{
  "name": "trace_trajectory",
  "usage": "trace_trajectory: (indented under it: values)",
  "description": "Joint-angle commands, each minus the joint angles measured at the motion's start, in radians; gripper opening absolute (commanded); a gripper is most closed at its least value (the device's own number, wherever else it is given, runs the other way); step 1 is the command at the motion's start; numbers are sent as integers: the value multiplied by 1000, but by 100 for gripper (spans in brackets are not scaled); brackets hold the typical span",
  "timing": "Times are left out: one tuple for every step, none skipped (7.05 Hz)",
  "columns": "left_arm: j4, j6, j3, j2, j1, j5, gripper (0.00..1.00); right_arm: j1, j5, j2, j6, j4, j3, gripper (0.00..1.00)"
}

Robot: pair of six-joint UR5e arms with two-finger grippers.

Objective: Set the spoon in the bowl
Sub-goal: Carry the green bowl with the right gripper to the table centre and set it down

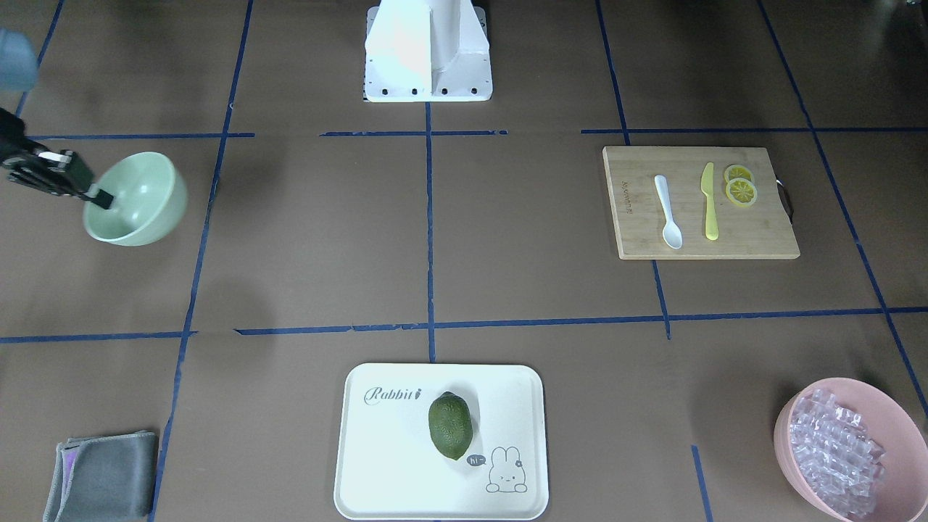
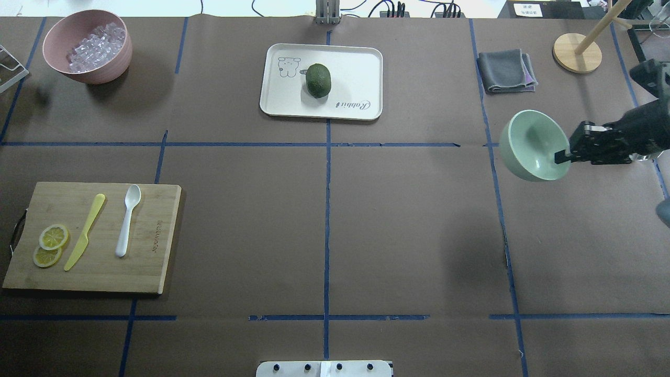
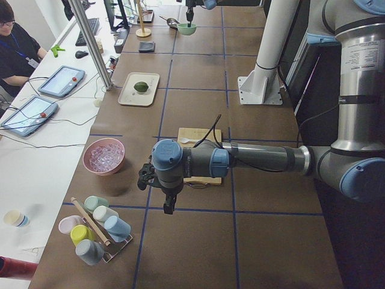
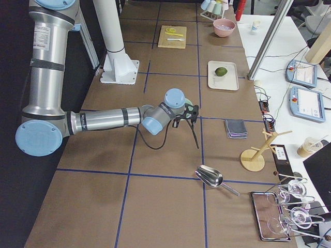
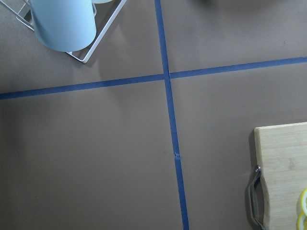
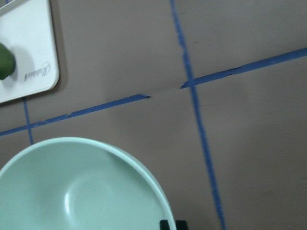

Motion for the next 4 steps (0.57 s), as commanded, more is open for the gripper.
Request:
trace_trajectory:
  values:
    - [1, -1, 5, -1, 0, 0, 100, -234, -184, 253, 39, -150, -5, 1]
    - [-1, -2, 3, -1, 0, 0, 100, -346, -314, 374, 39, -297, -8, 1]
    - [1, -2, 5, -3, 0, -2, 100, -441, -436, 430, 41, -375, -21, 1]
    - [1, -2, 0, -3, 0, -2, 100, -482, -495, 462, 41, -379, -79, 1]
